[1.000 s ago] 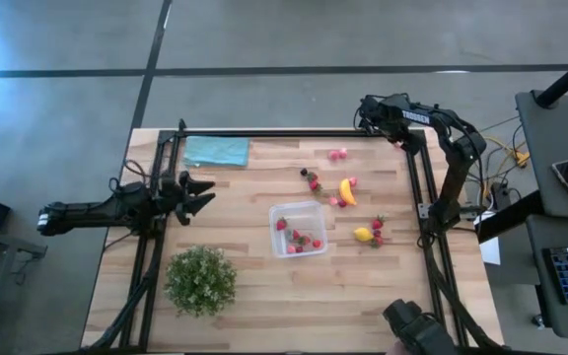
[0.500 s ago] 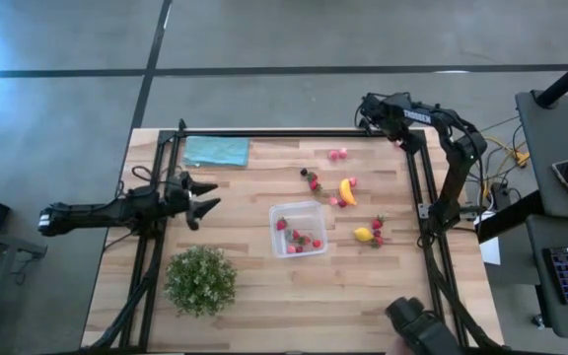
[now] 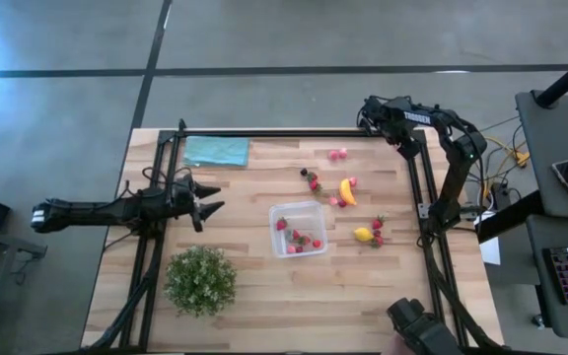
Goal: Pick and placing Produce into tupperware
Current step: Put the peach into the transparent container
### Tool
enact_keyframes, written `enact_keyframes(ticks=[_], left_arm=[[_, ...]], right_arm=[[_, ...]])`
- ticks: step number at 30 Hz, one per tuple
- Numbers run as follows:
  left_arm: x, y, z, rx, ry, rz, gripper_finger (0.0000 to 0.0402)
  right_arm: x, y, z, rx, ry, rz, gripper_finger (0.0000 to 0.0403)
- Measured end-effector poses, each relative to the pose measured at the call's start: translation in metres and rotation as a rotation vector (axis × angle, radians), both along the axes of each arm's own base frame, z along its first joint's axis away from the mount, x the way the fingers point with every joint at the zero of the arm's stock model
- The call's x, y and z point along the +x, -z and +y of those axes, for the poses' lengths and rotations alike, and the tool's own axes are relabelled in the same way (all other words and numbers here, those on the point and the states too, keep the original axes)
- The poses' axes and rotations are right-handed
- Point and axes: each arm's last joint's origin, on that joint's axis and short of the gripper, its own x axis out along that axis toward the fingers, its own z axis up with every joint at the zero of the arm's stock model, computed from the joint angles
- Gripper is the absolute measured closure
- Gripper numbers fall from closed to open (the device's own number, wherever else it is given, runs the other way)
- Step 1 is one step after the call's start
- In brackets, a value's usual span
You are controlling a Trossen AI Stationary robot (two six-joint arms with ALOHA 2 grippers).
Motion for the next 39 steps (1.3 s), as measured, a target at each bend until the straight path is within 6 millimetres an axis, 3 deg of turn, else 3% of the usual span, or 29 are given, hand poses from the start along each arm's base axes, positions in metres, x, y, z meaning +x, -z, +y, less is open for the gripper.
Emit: enact_keyframes(ticks=[7,17,24,39], left_arm=[[0.000,0.001,0.000,-0.002,0.000,0.009,0.0169],[0.000,0.001,0.000,-0.002,0.000,0.011,0.0169],[0.000,0.001,0.000,-0.003,0.004,0.010,0.0169],[0.000,0.001,0.000,-0.003,-0.015,0.010,0.0169]], right_arm=[[-0.001,0.005,0.003,0.014,0.046,-0.057,0.0170],[0.000,-0.014,-0.012,-0.105,0.058,-0.042,0.0170],[-0.012,-0.009,-0.017,-0.118,0.148,-0.041,0.0170],[-0.012,0.009,-0.022,-0.130,0.238,-0.055,0.0170]])
